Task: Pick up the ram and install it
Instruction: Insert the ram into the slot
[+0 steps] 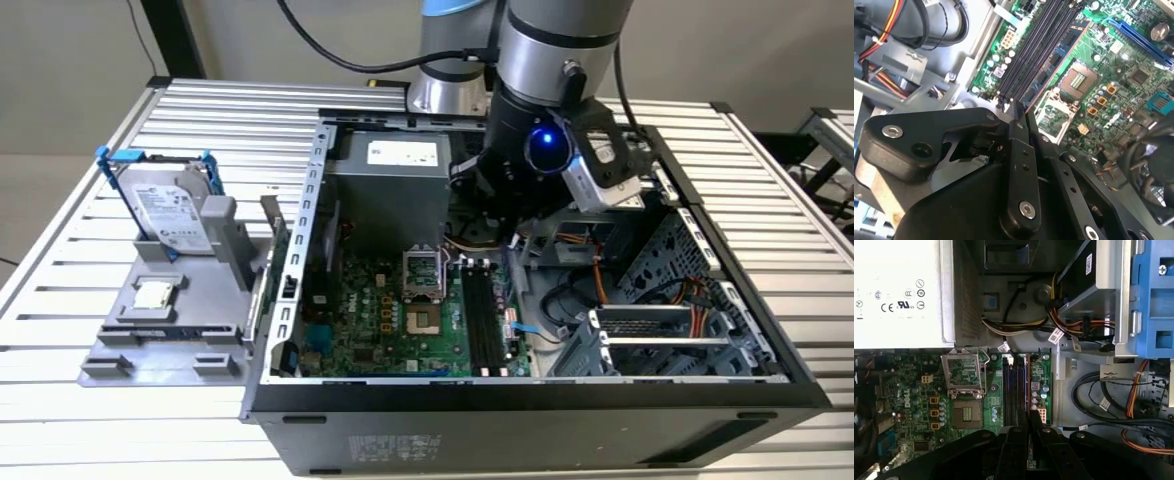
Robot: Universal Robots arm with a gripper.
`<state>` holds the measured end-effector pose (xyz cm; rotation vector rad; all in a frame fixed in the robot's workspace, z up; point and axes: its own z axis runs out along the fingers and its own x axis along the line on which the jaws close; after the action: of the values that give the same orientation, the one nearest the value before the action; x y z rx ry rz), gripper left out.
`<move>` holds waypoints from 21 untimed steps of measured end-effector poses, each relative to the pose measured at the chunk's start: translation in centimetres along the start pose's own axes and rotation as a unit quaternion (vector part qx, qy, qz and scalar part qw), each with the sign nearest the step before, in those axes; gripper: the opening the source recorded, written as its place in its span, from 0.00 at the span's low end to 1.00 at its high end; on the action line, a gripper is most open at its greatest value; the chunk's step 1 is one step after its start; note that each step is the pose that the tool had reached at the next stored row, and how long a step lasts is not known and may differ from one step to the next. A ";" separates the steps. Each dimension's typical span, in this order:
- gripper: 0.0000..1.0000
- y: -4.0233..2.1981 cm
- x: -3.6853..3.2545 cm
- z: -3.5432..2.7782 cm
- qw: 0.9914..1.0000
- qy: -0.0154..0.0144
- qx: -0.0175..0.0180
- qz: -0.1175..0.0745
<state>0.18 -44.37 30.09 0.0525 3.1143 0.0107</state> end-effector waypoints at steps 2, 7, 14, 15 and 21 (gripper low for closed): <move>0.00 -0.16 -0.01 0.36 1.000 0.000 0.000 0.001; 0.00 -0.54 -0.13 1.18 1.000 0.000 0.000 0.003; 0.00 -0.92 -0.59 2.33 1.000 0.000 0.000 0.003; 0.00 -0.97 -0.65 2.51 1.000 0.000 0.000 0.003; 0.00 -1.15 -0.84 3.60 1.000 0.000 0.000 0.003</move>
<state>1.08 -45.52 26.51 0.0605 3.1140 0.0106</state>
